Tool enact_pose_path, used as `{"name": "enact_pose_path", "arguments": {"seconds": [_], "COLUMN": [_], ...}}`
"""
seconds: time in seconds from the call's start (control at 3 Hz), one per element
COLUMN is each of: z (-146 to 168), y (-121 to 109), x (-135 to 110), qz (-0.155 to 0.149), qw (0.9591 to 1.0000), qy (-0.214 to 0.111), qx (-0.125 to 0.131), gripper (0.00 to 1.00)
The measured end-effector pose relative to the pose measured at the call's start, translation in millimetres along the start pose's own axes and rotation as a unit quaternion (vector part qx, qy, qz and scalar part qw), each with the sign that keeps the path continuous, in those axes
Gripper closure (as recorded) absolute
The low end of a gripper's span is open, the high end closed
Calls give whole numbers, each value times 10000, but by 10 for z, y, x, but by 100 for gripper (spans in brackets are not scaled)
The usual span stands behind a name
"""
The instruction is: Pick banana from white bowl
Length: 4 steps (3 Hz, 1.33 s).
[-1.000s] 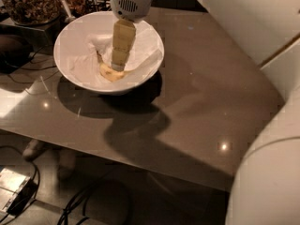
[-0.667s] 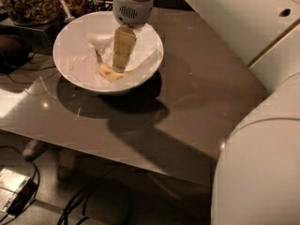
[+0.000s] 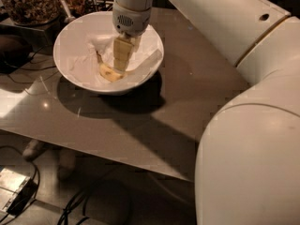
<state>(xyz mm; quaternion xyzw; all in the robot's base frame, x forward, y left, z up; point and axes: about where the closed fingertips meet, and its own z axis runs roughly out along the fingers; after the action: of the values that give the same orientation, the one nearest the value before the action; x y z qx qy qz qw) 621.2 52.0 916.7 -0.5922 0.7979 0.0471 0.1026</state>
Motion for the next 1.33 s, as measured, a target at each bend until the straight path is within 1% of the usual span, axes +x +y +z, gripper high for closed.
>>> {"name": "enact_pose_path", "arguments": {"seconds": [0.33, 0.67, 1.0, 1.33], "z": [104, 207, 318, 433], "y": [-25, -30, -37, -17], "x": [-44, -93, -107, -105], "qz": [10, -48, -70, -135], "qw": [9999, 9996, 9992, 9987], "qy": [-5, 2, 11, 94], "qx": [-137, -263, -400, -492], "gripper": [48, 51, 50, 51]}}
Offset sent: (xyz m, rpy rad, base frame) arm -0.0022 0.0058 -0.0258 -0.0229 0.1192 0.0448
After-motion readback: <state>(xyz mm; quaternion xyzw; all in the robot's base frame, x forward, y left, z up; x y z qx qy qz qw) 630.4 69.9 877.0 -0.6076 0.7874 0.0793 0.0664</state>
